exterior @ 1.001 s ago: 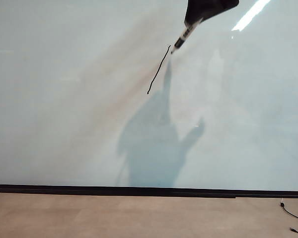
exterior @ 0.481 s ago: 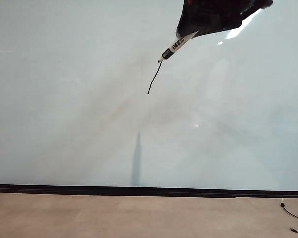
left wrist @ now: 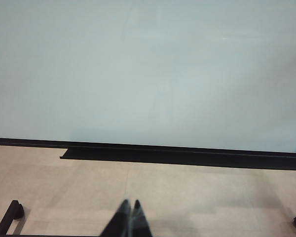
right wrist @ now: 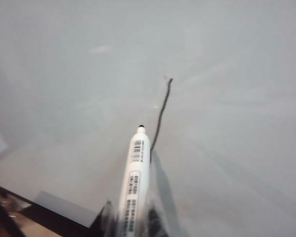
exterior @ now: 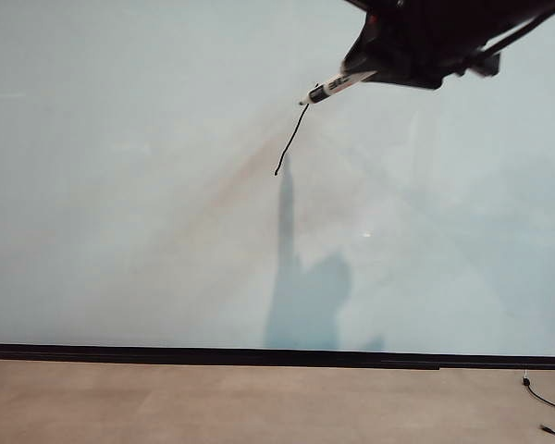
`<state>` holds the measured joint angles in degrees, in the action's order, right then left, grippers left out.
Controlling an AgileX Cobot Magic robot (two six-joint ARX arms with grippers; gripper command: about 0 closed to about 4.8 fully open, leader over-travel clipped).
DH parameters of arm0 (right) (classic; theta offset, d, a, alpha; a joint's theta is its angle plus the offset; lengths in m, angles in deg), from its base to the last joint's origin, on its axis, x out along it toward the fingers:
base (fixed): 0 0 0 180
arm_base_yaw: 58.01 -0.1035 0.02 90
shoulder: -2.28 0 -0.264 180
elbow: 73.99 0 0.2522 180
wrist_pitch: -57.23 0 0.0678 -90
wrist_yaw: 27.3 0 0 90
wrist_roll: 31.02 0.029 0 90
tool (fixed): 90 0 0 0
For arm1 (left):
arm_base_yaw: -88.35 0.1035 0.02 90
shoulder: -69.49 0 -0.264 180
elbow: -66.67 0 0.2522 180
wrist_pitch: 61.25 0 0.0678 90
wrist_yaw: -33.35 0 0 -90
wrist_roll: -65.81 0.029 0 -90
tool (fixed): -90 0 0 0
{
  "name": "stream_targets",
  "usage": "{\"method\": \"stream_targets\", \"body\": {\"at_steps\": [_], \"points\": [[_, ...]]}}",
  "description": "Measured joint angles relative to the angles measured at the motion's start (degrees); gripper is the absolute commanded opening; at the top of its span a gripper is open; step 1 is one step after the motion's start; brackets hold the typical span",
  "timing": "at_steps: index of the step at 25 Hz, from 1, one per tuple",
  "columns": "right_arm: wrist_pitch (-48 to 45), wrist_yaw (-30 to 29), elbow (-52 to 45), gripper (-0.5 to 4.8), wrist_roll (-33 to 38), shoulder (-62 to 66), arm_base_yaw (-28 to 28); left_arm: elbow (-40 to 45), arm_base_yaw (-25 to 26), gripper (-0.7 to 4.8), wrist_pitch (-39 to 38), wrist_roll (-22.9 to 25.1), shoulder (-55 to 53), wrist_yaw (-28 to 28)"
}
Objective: Pick up the pen on the shelf to the right of the whiteboard and write the letter A.
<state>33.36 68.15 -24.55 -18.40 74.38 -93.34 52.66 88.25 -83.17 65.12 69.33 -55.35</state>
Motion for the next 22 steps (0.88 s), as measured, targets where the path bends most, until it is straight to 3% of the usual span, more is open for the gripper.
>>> {"method": "stream_targets", "body": {"at_steps": [4,8,22], "points": [[-9.94,-6.43,0.0,-0.06,2.64,4.96,1.6,0.0,0.0,-0.04,0.0,0.0,0.0,0.0],[-14.23,-8.98,0.0,-0.06,4.17,5.88,2.47,0.0,0.0,-0.04,0.0,0.0,0.0,-0.02],[-16.31,-6.58,0.0,-0.06,13.22,5.99,4.59,0.0,0.0,-0.05,0.0,-0.02,0.0,0.0]]}}
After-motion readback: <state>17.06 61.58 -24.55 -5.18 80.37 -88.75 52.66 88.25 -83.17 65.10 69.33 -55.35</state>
